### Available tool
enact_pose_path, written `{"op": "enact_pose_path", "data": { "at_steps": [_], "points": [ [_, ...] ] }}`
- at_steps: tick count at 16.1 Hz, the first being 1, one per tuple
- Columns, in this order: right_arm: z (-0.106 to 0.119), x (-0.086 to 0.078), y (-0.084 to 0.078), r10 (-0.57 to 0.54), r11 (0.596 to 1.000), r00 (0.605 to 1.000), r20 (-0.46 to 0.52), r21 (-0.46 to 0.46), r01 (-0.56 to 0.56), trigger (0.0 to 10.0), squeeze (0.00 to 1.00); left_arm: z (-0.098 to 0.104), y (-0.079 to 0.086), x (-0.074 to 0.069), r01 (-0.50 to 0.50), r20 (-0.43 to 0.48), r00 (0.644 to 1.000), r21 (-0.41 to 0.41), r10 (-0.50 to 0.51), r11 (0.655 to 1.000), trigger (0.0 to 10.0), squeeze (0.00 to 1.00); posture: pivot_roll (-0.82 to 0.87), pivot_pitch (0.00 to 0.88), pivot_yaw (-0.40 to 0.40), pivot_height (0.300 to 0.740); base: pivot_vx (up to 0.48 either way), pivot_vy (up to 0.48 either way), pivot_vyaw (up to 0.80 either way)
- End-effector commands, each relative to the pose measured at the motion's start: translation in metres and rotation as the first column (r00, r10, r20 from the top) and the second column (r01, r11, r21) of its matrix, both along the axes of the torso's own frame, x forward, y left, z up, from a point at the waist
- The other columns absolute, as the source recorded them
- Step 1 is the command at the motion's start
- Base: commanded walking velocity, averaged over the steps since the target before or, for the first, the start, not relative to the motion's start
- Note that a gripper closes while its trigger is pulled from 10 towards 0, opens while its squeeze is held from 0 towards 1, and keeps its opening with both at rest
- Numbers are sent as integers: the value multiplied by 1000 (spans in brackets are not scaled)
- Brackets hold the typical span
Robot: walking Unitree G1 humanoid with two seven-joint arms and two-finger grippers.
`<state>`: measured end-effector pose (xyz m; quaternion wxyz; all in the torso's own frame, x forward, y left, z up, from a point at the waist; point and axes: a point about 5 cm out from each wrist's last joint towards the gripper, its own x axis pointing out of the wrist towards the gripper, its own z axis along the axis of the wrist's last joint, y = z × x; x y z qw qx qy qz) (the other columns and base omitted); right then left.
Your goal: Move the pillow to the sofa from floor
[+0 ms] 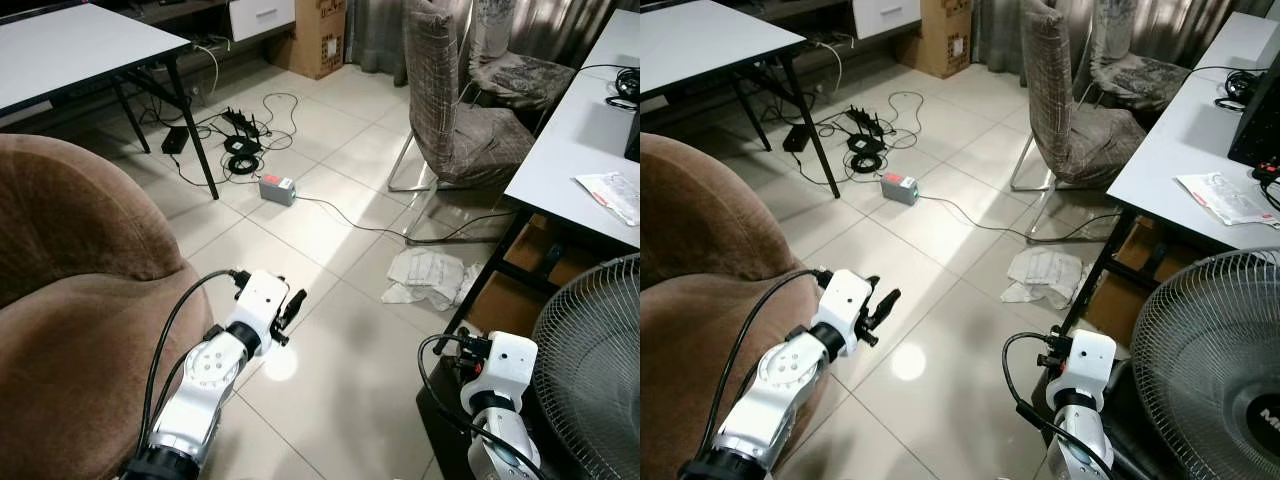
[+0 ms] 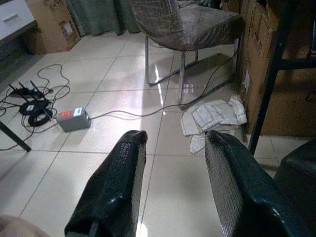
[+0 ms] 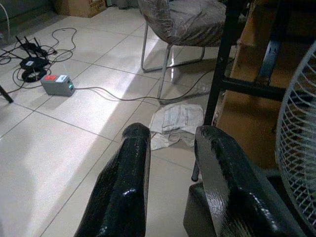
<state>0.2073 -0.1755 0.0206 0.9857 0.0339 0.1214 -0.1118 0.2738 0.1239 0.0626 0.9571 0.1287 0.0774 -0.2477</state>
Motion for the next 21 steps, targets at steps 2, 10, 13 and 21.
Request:
{"op": "enact_pose_path", "data": {
  "at_steps": [2, 10, 13, 21],
  "points": [
    [2, 3, -1, 7, 1000, 1000, 21, -15, -7, 10000, 0, -2, 1, 1, -5, -4, 1000, 6, 5, 1000, 10000, 0, 26, 0, -10, 740, 0, 0, 0],
    [2, 1, -3, 10, 999, 1000, 17, -47, -10, 10000, 0, -4, 2, -1, -4, -14, 1000, 13, 5, 1000, 10000, 0, 21, 11, -5, 740, 0, 0, 0],
    [3, 2, -1, 56, 996, 998, 26, -73, -54, 10000, 0, -4, 1, -1, -2, -13, 1000, 12, 3, 1000, 10000, 0, 21, 10, -5, 740, 0, 0, 267],
    [6, 4, 5, 108, 991, 993, 39, -89, -105, 10000, 0, -3, 1, -2, -7, 3, 1000, 11, 7, 1000, 10000, 0, 24, 10, -15, 740, 0, 0, 800]
  ]
}}
